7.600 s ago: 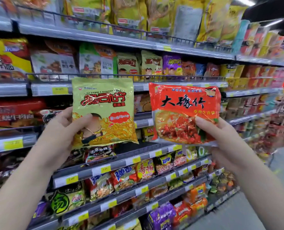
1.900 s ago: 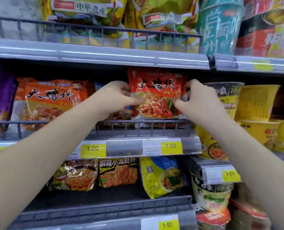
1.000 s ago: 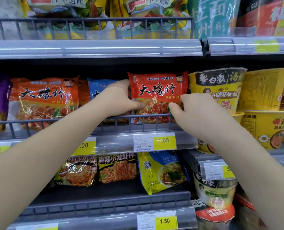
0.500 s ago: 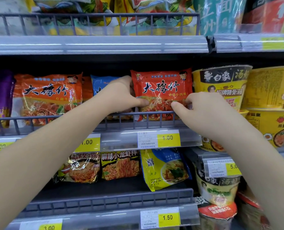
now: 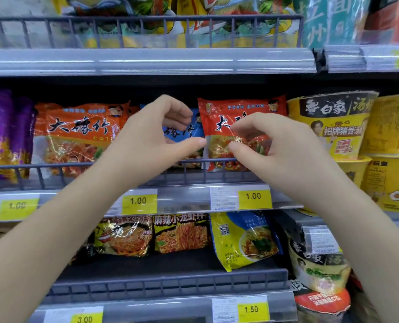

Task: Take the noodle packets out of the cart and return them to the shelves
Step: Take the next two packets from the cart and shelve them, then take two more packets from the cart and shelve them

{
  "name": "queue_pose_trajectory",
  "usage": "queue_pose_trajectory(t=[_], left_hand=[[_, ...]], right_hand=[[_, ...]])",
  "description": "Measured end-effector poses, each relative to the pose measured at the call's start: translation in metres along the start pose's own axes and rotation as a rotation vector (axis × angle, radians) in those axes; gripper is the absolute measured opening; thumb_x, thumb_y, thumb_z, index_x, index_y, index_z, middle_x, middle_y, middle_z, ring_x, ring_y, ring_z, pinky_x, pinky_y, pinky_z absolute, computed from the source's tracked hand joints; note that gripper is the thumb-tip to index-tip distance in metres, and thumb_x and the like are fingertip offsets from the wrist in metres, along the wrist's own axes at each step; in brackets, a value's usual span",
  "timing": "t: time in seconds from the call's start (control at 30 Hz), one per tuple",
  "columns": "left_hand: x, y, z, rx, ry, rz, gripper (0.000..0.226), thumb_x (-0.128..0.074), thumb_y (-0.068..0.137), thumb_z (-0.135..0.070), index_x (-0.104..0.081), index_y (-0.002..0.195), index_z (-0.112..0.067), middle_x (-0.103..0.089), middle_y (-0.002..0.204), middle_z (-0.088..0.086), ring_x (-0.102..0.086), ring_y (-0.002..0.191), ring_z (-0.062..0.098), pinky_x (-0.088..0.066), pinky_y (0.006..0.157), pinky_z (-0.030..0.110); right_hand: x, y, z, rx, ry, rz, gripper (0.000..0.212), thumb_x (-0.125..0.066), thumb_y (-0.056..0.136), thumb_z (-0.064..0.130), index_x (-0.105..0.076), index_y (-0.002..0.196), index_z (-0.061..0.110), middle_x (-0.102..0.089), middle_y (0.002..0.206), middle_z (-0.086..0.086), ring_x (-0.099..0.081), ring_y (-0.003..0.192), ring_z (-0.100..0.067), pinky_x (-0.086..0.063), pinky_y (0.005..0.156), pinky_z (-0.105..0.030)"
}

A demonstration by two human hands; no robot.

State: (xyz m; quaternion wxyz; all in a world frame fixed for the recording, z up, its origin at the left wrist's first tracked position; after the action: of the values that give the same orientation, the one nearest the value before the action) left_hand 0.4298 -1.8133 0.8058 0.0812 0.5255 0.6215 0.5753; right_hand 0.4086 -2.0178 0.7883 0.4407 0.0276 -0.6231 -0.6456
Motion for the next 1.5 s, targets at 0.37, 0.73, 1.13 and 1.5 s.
queue_pose_trajectory(t=[0.37,0.73,1.13,1.5], left_hand=[[0.071,-0.065,-0.001,0.039,-0.008,-0.059,0.049,-0.079,0.083,-0.049,-0.060,0.123,-0.028,-0.067,0.122,-0.012,-0.065,0.118,0.008,-0.057,0.096,0.038],[0.167,-0.229,-0.017,0.367,0.166,-0.295,0.041,-0.080,0.085,-0.030,-0.061,0.122,-0.028,-0.068,0.124,-0.002,-0.063,0.123,0.022,-0.054,0.099,0.043],[0.310,-0.394,-0.034,0.595,0.347,-0.578,0.043,-0.079,0.081,-0.033,-0.063,0.119,-0.022,-0.070,0.120,-0.001,-0.065,0.121,0.019,-0.057,0.099,0.045],[0.474,-0.530,0.001,0.727,0.389,-0.670,0.045,-0.081,0.083,-0.026,-0.062,0.124,-0.019,-0.070,0.121,-0.001,-0.065,0.121,0.016,-0.057,0.094,0.029]], right_hand=[[-0.037,-0.002,0.068,0.170,0.625,0.081,0.030,-0.078,0.087,0.035,-0.069,0.115,0.035,-0.073,0.105,0.016,-0.069,0.106,-0.002,-0.057,0.092,-0.030],[-0.130,-0.051,0.182,0.280,1.306,0.474,0.041,-0.081,0.077,0.036,-0.069,0.116,0.033,-0.076,0.108,0.007,-0.074,0.099,-0.009,-0.061,0.084,-0.029],[-0.210,-0.120,0.397,0.405,1.568,0.860,0.046,-0.081,0.072,0.035,-0.070,0.116,0.030,-0.077,0.109,0.004,-0.074,0.099,-0.013,-0.058,0.099,-0.045],[-0.291,-0.173,0.607,0.422,1.551,1.048,0.039,-0.080,0.082,0.029,-0.070,0.119,0.036,-0.076,0.112,0.011,-0.073,0.105,-0.010,-0.059,0.095,-0.036]])
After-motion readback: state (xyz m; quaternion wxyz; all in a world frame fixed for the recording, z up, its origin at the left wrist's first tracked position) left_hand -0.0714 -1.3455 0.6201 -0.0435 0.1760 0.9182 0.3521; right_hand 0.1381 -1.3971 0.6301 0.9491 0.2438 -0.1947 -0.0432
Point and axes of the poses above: each hand's wrist, its own y-axis towards the middle knuckle, its own x-axis out of the back of the hand, z = x × y, the point moved 7 cm from there along y, towards the middle knuckle
